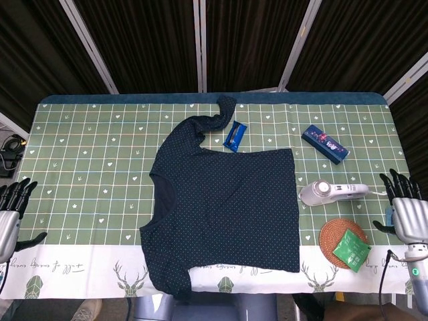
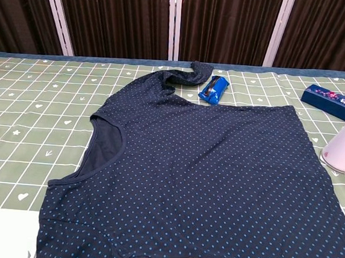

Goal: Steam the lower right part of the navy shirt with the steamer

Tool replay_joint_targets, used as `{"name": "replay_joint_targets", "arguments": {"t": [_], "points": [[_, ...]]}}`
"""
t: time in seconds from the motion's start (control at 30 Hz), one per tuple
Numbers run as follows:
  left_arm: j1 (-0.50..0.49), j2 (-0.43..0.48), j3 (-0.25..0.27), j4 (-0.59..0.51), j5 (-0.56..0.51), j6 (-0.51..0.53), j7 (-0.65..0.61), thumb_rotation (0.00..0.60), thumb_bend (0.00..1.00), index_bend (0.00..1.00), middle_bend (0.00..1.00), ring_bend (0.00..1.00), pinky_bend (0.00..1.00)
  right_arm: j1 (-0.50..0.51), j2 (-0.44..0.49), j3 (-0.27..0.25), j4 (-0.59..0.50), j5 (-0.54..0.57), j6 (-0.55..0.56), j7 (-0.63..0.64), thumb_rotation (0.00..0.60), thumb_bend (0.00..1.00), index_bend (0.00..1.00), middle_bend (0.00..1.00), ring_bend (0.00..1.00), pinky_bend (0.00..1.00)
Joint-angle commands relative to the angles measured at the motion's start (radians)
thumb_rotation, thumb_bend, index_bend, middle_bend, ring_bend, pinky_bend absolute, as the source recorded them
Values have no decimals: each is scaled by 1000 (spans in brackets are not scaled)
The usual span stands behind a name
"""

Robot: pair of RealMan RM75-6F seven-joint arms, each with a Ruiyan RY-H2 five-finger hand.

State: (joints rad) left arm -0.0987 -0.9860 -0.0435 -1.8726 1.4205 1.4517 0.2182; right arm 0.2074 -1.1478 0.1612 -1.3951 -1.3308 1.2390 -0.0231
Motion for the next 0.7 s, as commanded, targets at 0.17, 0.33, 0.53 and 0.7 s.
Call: {"name": "replay_joint_targets", "arguments": {"t": [0.17, 0.33, 0.53, 0.7], "points": [[-7, -11, -6, 7, -25, -12, 18, 600, 0, 0, 0, 0, 0, 160, -177, 5, 379, -10, -216, 182, 600, 98, 46, 82, 1, 0], [-10, -15, -10, 12, -37, -17, 23, 600, 0, 0, 0, 0, 0, 208, -239, 0, 489, -29, -253, 209, 600, 180, 88, 163, 52, 51], [-14, -19, -12, 18, -48, -25, 28, 600, 0, 0, 0, 0, 0, 257, -301, -20, 569, -55, -299, 206, 600, 235, 111, 209, 101, 123], [-17, -20, -14, 22, -58, -30, 28, 600, 0, 0, 0, 0, 0, 271, -342, -28, 615, -60, -301, 212, 600, 276, 118, 216, 108, 122]]}}
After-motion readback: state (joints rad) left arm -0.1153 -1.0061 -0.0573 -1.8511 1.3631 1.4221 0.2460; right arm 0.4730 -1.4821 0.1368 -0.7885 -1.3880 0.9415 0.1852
